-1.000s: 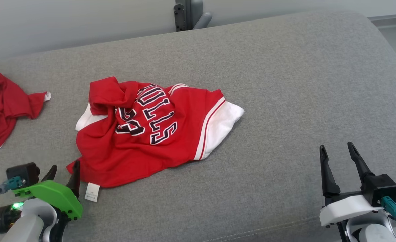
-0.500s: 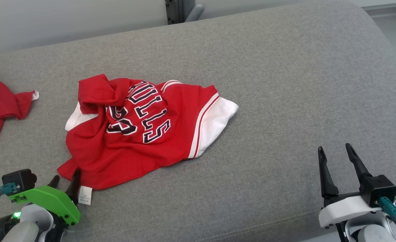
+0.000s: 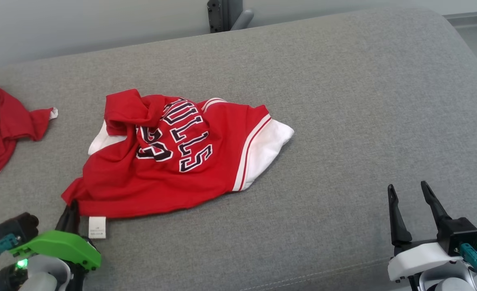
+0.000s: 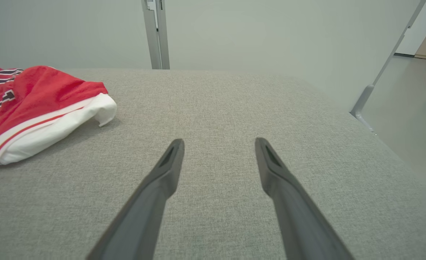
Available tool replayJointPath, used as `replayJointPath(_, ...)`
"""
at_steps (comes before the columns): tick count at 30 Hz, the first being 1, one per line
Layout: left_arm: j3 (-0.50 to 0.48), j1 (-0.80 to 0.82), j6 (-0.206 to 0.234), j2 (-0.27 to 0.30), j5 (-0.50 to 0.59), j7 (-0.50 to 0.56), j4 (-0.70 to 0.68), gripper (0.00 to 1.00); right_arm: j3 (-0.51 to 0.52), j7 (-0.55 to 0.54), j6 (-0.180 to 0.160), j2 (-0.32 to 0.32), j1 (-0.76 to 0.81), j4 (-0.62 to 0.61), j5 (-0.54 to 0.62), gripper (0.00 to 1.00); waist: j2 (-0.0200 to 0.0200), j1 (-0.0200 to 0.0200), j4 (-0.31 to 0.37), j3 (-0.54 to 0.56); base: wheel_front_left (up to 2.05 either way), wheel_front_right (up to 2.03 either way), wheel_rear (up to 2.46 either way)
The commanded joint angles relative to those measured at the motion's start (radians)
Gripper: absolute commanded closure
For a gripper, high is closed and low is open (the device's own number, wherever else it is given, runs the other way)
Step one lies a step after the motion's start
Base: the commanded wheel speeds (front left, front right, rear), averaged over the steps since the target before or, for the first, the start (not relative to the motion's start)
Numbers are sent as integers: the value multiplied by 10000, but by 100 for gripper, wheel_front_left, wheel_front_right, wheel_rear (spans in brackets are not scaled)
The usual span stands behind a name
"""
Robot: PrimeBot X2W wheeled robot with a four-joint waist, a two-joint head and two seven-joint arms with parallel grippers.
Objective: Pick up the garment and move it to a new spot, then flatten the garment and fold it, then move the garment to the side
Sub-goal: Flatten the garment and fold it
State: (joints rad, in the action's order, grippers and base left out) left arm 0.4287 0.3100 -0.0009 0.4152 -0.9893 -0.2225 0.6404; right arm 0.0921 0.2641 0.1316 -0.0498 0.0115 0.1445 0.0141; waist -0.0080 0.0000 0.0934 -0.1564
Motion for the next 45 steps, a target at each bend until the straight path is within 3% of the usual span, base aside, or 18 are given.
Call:
replayJointPath(1,-68,-482,265,-157,259,-228,-285,100,21,5,-18,-11,178,15,2,0,80,0,-308,133,0,0,0)
replayJointPath(6,-430,-1468,1009,-629,720,-432,-1402,100,1,5,-18,-17,298,23,33,0,80,0,-735,275,0,0,0)
replayJointPath(11,-1109,-2263,1482,-1229,1322,-424,-2336,100,-110,5,-18,-14,329,48,77,0,80,0,-1048,354,0,0,0)
replayJointPath(17,-2290,-3032,1712,-2190,2396,-428,-2912,100,-142,5,-18,-15,228,58,117,0,80,0,-1255,399,0,0,0)
replayJointPath(18,-2370,-3122,1661,-2289,2573,-428,-2902,62,-127,5,-18,-17,217,58,131,0,80,0,-1277,400,0,0,0)
replayJointPath(19,-2476,-3208,1526,-2455,2864,-429,-2826,0,-120,5,-18,-15,199,56,162,0,80,0,-1307,407,0,0,0)
replayJointPath(25,-3243,-3395,1339,-2808,3685,-430,-3152,0,-64,5,-18,-15,235,-16,211,0,80,0,-1308,532,0,0,0)
replayJointPath(32,-4467,-4272,1007,-3335,5423,-418,-4766,0,118,5,-18,-17,532,-227,240,0,80,0,-1367,871,0,0,0)
replayJointPath(41,-4617,-5189,-338,-3522,7289,-419,-5147,0,580,5,-18,-15,1049,-668,364,0,80,0,-1717,1455,0,0,0)
replayJointPath(45,-4720,-5379,-827,-3553,7614,-419,-5071,0,688,5,-18,-15,1153,-629,371,0,80,0,-1742,1655,0,0,0)
